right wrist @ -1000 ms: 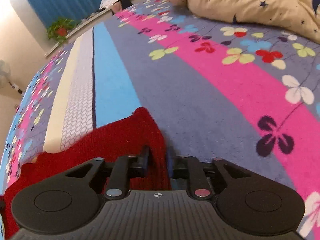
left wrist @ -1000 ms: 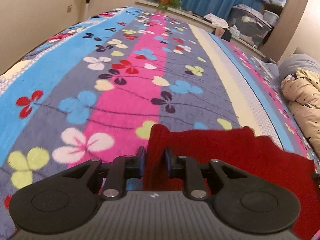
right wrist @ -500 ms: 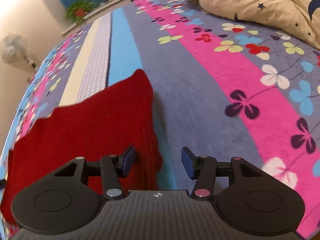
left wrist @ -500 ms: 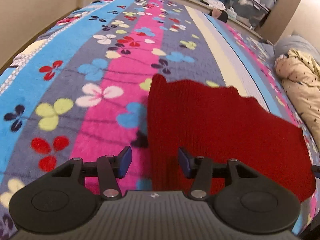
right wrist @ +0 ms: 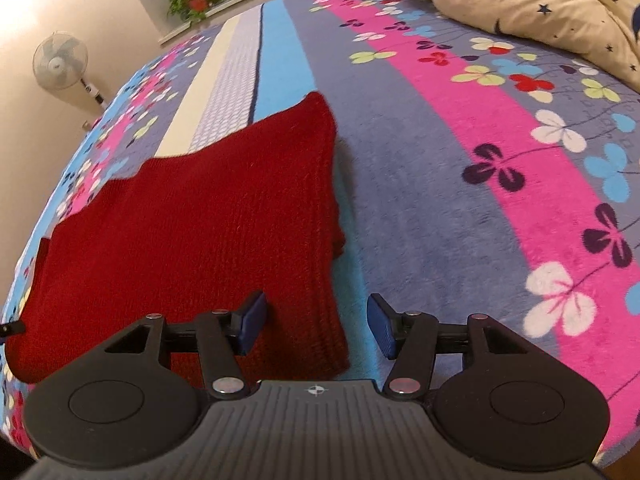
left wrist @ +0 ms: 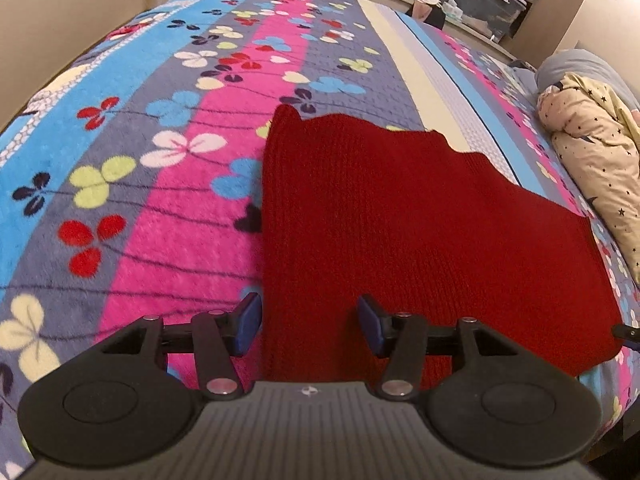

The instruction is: Fold small clothes

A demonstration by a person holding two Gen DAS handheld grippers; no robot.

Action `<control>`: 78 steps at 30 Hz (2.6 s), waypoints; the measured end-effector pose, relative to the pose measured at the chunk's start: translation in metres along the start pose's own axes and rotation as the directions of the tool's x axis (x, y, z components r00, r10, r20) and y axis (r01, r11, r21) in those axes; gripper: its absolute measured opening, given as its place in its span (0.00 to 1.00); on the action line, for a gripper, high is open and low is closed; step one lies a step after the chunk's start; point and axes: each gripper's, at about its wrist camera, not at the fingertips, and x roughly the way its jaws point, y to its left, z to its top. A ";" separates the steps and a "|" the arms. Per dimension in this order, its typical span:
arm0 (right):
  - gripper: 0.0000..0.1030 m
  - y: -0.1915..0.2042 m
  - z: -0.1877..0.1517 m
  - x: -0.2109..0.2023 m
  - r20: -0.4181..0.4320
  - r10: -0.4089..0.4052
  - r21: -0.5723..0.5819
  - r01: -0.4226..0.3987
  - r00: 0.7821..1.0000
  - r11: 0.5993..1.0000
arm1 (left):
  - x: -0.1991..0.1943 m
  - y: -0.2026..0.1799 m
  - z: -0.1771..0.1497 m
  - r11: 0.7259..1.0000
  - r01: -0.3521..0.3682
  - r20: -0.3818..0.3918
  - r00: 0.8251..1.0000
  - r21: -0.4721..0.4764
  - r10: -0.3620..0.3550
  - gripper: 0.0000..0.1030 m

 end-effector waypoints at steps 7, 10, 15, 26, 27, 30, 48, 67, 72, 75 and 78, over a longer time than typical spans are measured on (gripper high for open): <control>0.29 0.011 -0.005 0.005 -0.009 0.006 -0.057 -0.007 1.000 0.998 | 0.000 -0.005 -0.006 1.000 -0.013 -0.005 1.000 0.014 0.013 0.57; 0.14 0.013 -0.005 0.002 0.006 0.002 -0.078 -0.002 1.000 0.997 | 0.001 -0.004 -0.006 1.000 -0.011 -0.015 1.000 0.015 0.011 0.52; 0.12 0.011 0.003 -0.045 0.247 0.101 -0.046 -0.092 0.964 0.995 | -0.037 0.003 -0.003 0.999 0.036 0.141 0.990 -0.028 -0.031 0.13; 0.16 0.008 -0.001 -0.019 0.083 -0.115 -0.041 0.119 0.990 0.992 | -0.034 -0.010 -0.010 0.993 -0.110 0.168 0.981 0.049 0.100 0.25; 0.22 0.012 0.000 -0.029 0.152 -0.125 -0.053 0.134 0.980 0.990 | -0.043 -0.018 -0.011 0.994 -0.067 0.209 0.977 0.083 0.049 0.25; 0.22 0.021 0.000 -0.039 0.232 -0.019 -0.127 0.050 0.972 0.991 | -0.030 -0.029 -0.017 0.991 0.052 0.120 0.991 0.125 -0.067 0.25; 0.33 0.051 -0.015 0.003 0.005 -0.165 -0.327 0.158 0.986 0.932 | -0.042 -0.029 -0.071 0.973 0.096 0.048 0.995 -0.212 -0.088 0.80; 0.47 0.006 0.005 -0.047 0.180 -0.265 -0.180 0.296 0.947 0.938 | -0.001 -0.013 -0.089 0.823 0.049 -0.006 0.998 -0.566 -0.064 0.84; 0.47 -0.005 0.005 -0.052 0.191 -0.270 -0.167 0.302 0.944 0.939 | 0.007 -0.010 -0.088 0.769 0.033 0.010 0.999 -0.638 -0.035 0.84; 0.47 -0.008 0.006 -0.054 0.203 -0.274 -0.170 0.310 0.940 0.936 | 0.008 -0.017 -0.084 0.780 -0.006 0.002 1.000 -0.626 0.009 0.83; 0.47 -0.012 0.006 -0.058 0.214 -0.269 -0.167 0.307 0.939 0.937 | 0.006 -0.020 -0.083 0.777 -0.059 -0.014 0.998 -0.627 0.065 0.64</control>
